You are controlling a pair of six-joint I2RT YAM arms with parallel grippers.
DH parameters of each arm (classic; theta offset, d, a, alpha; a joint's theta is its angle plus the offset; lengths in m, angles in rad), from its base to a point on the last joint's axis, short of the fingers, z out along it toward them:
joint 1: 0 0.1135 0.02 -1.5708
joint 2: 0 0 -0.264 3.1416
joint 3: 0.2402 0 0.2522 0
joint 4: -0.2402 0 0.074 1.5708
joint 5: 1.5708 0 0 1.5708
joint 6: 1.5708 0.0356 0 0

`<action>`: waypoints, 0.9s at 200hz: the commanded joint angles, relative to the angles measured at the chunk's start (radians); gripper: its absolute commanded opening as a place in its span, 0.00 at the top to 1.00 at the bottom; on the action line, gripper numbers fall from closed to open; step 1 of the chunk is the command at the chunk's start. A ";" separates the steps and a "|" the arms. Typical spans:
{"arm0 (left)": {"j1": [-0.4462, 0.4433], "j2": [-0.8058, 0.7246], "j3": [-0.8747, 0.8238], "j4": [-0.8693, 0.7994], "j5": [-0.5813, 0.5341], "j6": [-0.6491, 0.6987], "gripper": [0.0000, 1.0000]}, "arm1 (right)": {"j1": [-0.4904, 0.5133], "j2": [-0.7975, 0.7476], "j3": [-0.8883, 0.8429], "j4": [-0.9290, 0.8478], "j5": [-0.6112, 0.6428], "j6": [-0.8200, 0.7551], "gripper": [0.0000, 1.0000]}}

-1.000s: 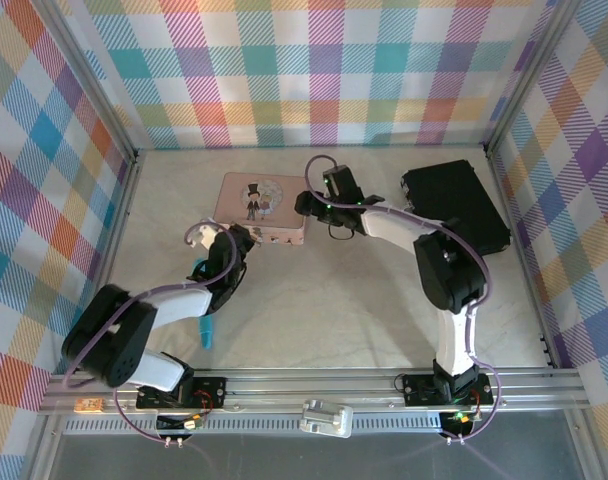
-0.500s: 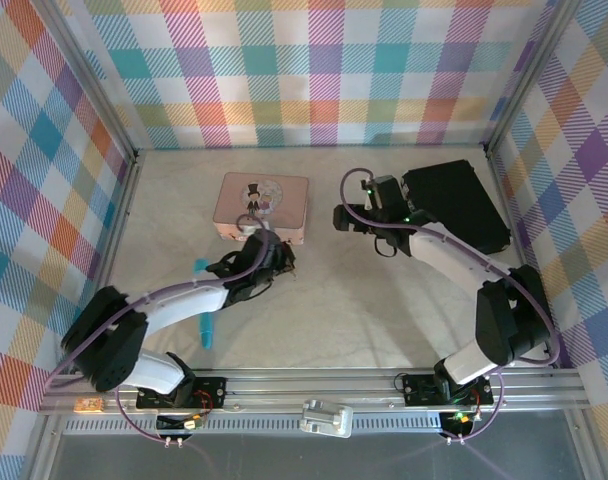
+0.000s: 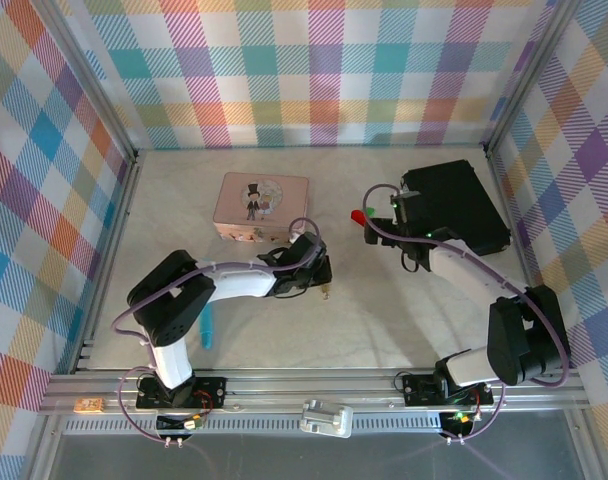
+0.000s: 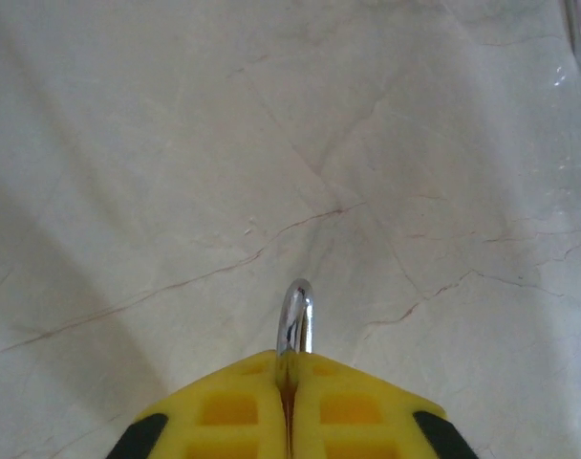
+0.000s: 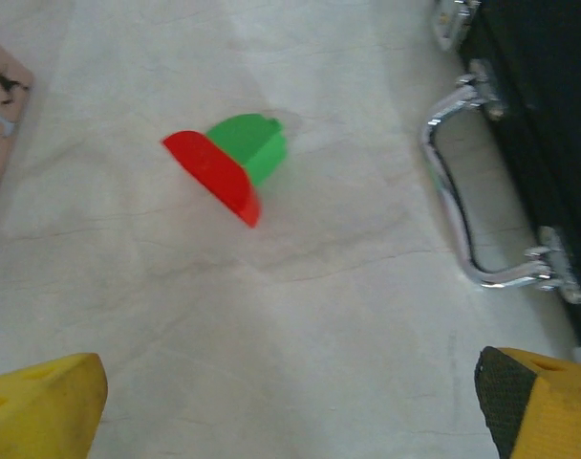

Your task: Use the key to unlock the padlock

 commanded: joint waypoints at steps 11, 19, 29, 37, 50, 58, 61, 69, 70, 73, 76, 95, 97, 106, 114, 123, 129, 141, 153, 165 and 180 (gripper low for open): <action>-0.005 0.027 0.041 -0.111 -0.031 0.017 0.67 | -0.061 -0.021 -0.038 0.095 0.035 -0.076 0.00; -0.003 0.022 0.049 -0.132 -0.051 0.020 0.57 | -0.074 -0.018 -0.054 0.125 0.038 -0.092 0.00; 0.001 0.013 0.055 -0.154 -0.072 0.024 0.45 | -0.091 -0.013 -0.071 0.156 0.054 -0.111 0.00; 0.007 0.000 0.057 -0.171 -0.088 0.029 0.38 | -0.104 -0.007 -0.083 0.178 0.059 -0.130 0.00; 0.022 -0.031 0.052 -0.192 -0.116 0.040 0.31 | -0.122 0.002 -0.101 0.212 0.068 -0.159 0.00; 0.035 -0.061 0.046 -0.207 -0.138 0.051 0.27 | -0.131 0.009 -0.113 0.233 0.071 -0.178 0.00; 0.039 -0.073 0.042 -0.210 -0.146 0.058 0.26 | -0.135 0.012 -0.120 0.242 0.073 -0.185 0.00; 0.054 -0.103 0.034 -0.222 -0.168 0.075 0.20 | -0.142 0.019 -0.132 0.268 0.080 -0.201 0.00; 0.056 -0.109 0.032 -0.223 -0.171 0.077 0.19 | -0.143 0.021 -0.134 0.272 0.081 -0.202 0.00; 0.062 -0.125 0.030 -0.228 -0.180 0.085 0.17 | -0.144 0.024 -0.137 0.280 0.084 -0.209 0.00; 0.068 -0.139 0.026 -0.233 -0.189 0.094 0.17 | -0.147 0.027 -0.143 0.290 0.086 -0.214 0.00; 0.118 -0.229 0.014 -0.276 -0.267 0.164 0.09 | -0.160 0.053 -0.176 0.368 0.087 -0.241 0.00; 0.124 -0.240 0.014 -0.281 -0.278 0.173 0.08 | -0.162 0.055 -0.180 0.378 0.087 -0.244 0.00; 0.148 -0.287 0.007 -0.305 -0.333 0.212 0.05 | -0.170 0.068 -0.198 0.424 0.078 -0.249 0.00; 0.171 -0.325 -0.002 -0.322 -0.382 0.251 0.03 | -0.177 0.072 -0.219 0.475 0.063 -0.250 0.00; 0.202 -0.369 -0.018 -0.332 -0.427 0.286 0.01 | -0.187 0.075 -0.247 0.541 0.048 -0.251 0.00; 0.229 -0.398 -0.030 -0.331 -0.444 0.306 0.01 | -0.193 0.074 -0.267 0.591 0.040 -0.253 0.00; 0.296 -0.455 -0.063 -0.332 -0.452 0.336 0.01 | -0.202 0.072 -0.303 0.670 0.036 -0.267 0.01; 0.370 -0.514 -0.107 -0.332 -0.470 0.343 0.01 | -0.214 0.069 -0.343 0.754 0.041 -0.269 0.01; 0.441 -0.577 -0.156 -0.316 -0.499 0.347 0.01 | -0.239 0.071 -0.383 0.833 0.028 -0.252 0.00; 0.526 -0.646 -0.223 -0.296 -0.543 0.363 0.01 | -0.282 0.093 -0.412 0.905 -0.030 -0.212 0.00</action>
